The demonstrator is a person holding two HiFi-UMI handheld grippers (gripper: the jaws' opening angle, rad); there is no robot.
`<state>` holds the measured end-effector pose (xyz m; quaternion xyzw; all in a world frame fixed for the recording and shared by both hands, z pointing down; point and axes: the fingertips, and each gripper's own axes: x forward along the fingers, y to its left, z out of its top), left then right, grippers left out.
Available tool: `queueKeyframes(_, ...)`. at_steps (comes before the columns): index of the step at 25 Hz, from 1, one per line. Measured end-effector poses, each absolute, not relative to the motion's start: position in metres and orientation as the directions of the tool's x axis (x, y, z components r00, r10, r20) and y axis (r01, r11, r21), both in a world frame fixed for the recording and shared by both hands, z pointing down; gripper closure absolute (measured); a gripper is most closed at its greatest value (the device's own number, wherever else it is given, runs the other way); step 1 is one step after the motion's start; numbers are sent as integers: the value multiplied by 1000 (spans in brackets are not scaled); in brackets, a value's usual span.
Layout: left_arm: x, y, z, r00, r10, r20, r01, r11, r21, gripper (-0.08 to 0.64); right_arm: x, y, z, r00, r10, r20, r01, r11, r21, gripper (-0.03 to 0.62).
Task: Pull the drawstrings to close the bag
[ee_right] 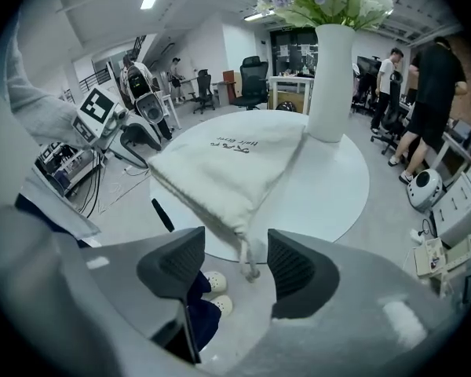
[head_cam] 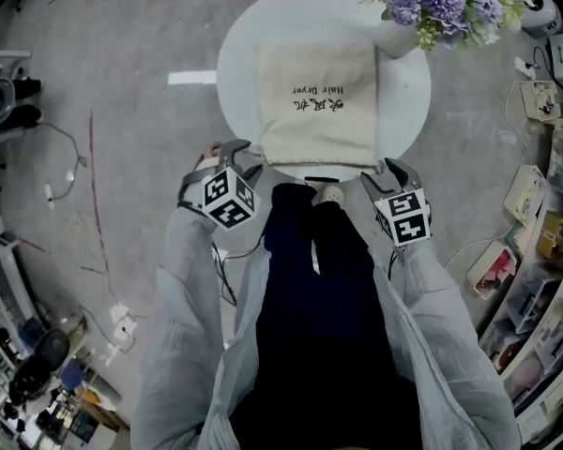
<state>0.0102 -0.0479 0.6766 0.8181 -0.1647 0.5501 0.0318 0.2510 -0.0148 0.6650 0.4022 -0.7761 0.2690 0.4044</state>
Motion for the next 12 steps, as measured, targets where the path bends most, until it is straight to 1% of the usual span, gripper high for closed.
queueKeyframes(6, 15, -48, 683, 333, -224, 916, -261, -955, -139, 353, 249, -11, 673, -312, -388, 867, -840, 539, -61, 370)
queueKeyframes(9, 16, -42, 685, 327, -209, 921, -263, -957, -124, 402, 249, -13, 677, -289, -399, 870, -838, 545, -28, 397)
queueKeyframes(11, 19, -37, 686, 326, -203, 923, -261, -958, -118, 456, 250, -12, 677, -278, -399, 874, -845, 535, -25, 399)
queueKeyframes(12, 19, -36, 687, 323, -205, 924, -262, -957, -121, 466, 249, -11, 677, -276, -395, 876, -848, 530, -28, 402)
